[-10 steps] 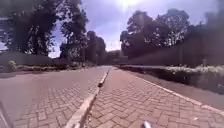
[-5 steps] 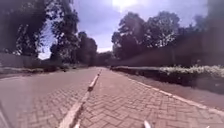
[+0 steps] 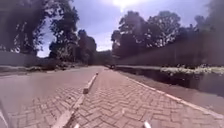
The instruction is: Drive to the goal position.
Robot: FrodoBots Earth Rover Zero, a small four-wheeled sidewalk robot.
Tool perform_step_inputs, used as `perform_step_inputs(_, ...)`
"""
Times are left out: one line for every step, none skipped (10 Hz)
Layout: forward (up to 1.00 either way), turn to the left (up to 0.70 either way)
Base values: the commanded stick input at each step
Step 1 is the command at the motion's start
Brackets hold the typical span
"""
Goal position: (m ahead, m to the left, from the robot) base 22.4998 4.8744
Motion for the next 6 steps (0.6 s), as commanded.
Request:
perform_step_inputs(0.70, 0.00)
perform_step_inputs(0.70, 0.00)
perform_step_inputs(0.70, 0.00)
perform_step_inputs(0.70, 0.00)
perform_step_inputs(0.70, 0.00)
perform_step_inputs(0.70, 0.00)
